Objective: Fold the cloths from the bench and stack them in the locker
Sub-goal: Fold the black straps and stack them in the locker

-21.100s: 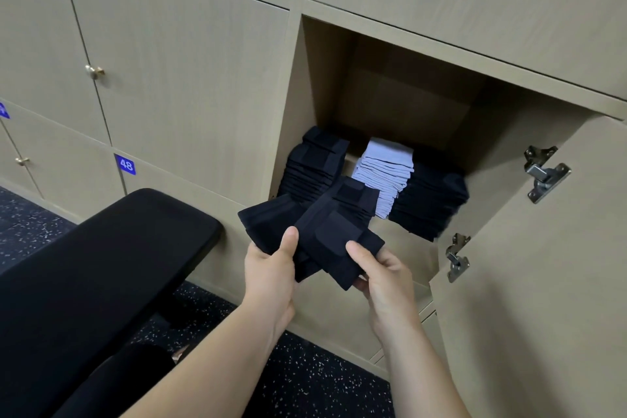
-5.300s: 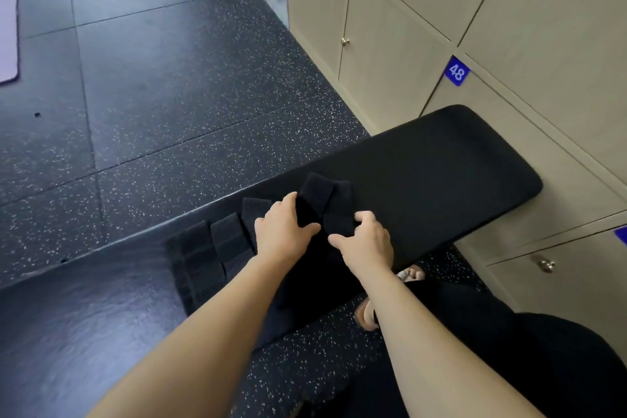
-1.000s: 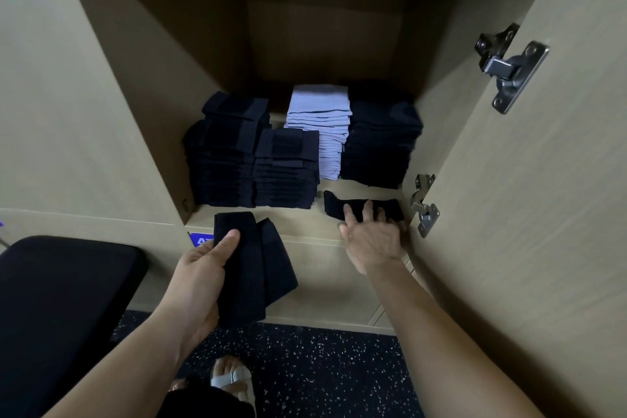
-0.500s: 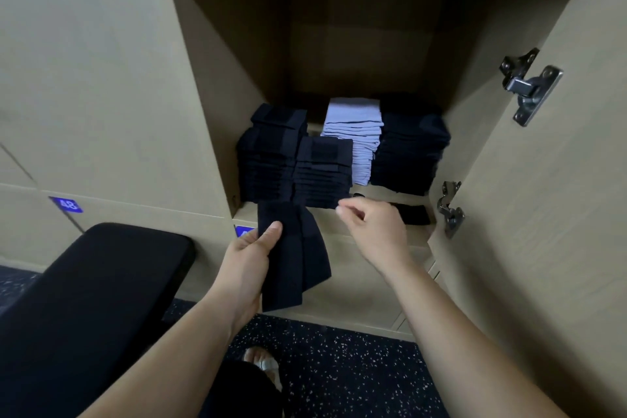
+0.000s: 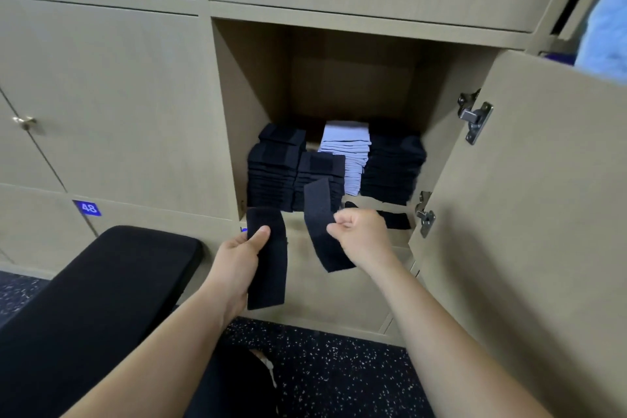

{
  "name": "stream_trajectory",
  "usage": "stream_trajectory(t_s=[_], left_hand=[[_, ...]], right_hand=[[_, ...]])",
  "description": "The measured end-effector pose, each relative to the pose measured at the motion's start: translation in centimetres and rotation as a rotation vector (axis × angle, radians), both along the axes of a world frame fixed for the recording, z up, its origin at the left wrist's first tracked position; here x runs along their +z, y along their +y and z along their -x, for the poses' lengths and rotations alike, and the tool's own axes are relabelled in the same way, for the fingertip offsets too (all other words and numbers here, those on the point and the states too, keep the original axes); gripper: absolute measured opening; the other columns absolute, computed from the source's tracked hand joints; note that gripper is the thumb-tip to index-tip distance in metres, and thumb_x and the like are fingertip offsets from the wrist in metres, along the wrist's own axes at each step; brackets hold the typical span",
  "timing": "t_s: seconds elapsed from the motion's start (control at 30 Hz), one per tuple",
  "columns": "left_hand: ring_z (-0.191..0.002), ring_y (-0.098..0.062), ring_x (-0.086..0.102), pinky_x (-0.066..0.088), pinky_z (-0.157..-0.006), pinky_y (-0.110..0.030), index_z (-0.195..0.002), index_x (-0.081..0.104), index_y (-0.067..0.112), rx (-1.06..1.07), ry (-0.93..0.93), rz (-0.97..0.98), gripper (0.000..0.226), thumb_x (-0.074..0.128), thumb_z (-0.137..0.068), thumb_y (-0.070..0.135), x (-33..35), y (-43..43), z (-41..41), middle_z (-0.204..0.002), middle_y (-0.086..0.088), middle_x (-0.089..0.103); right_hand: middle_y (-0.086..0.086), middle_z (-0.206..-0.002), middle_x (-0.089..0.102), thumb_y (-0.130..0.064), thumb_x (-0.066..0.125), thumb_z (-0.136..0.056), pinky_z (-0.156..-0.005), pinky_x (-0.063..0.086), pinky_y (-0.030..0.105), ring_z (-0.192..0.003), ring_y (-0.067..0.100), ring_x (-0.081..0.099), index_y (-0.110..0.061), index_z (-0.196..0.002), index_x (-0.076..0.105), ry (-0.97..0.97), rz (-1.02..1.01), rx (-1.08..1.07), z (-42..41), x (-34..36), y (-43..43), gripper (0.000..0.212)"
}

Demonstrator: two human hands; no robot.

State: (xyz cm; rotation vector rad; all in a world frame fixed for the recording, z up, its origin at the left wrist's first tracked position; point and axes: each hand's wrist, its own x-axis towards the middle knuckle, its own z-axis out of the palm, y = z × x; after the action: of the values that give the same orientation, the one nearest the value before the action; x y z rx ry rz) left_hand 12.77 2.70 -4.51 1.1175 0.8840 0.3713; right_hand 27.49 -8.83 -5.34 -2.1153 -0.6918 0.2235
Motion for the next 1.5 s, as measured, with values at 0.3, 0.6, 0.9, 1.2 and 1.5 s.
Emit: stream_trajectory(t_s=[0.3, 0.6, 0.9, 1.2, 1.5], left_hand=[[-0.081, -0.03, 0.065, 0.054, -0.073, -0.04, -0.105, 0.068, 0.005, 0.002, -0.016, 0.052, 0.027, 0.057, -0.098, 0.028, -2.3, 0.4, -0.9, -0.095, -0.017, 0.071], [-0.083, -0.033, 0.066, 0.054, -0.077, -0.045, -0.102, 0.07, 0.006, 0.012, 0.021, 0.104, 0.028, 0.059, -0.096, 0.03, -5.1, 2.7, -4.3, -0.093, -0.017, 0.073], [-0.09, -0.031, 0.068, 0.054, -0.073, -0.04, -0.104, 0.072, 0.009, -0.037, 0.021, 0.118, 0.029, 0.057, -0.097, 0.033, -6.6, 4.1, -8.3, -0.1, -0.015, 0.074], [-0.086, -0.029, 0.067, 0.053, -0.07, -0.037, -0.105, 0.072, 0.007, -0.062, 0.011, 0.136, 0.031, 0.057, -0.096, 0.033, -8.1, 4.0, -9.2, -0.101, -0.016, 0.074], [-0.078, -0.027, 0.068, 0.052, -0.065, -0.035, -0.105, 0.071, 0.005, -0.073, 0.014, 0.156, 0.032, 0.057, -0.095, 0.033, -8.2, 3.7, -9.1, -0.1, -0.017, 0.074]], right_hand=[[0.009, -0.082, 0.066, -0.01, 0.049, -0.092, -0.052, 0.024, 0.027, -0.075, 0.032, 0.057, -0.017, -0.085, 0.057, -0.642, 0.463, -0.276, -6.5, 1.1, -2.0, 0.013], [-0.001, -0.044, 0.05, -0.006, 0.032, -0.055, -0.045, 0.015, 0.015, -0.034, 0.019, 0.05, -0.016, -0.057, 0.062, -0.984, 0.647, -0.201, -13.8, -2.4, -0.2, 0.031], [0.001, -0.059, 0.063, -0.011, 0.032, -0.063, -0.038, 0.035, 0.015, -0.042, 0.017, 0.058, -0.009, -0.075, 0.073, -1.008, 0.664, -0.078, -16.8, -8.4, 1.1, 0.043], [0.005, -0.067, 0.069, -0.01, 0.033, -0.063, -0.039, 0.041, 0.018, -0.054, 0.019, 0.066, -0.008, -0.077, 0.076, -1.001, 0.687, -0.011, -17.4, -12.6, -0.1, 0.045], [0.015, -0.094, 0.074, -0.009, 0.065, -0.071, -0.044, 0.053, 0.031, -0.083, 0.026, 0.073, -0.007, -0.097, 0.076, -0.907, 0.751, -0.001, -17.0, -14.1, -0.5, 0.028]])
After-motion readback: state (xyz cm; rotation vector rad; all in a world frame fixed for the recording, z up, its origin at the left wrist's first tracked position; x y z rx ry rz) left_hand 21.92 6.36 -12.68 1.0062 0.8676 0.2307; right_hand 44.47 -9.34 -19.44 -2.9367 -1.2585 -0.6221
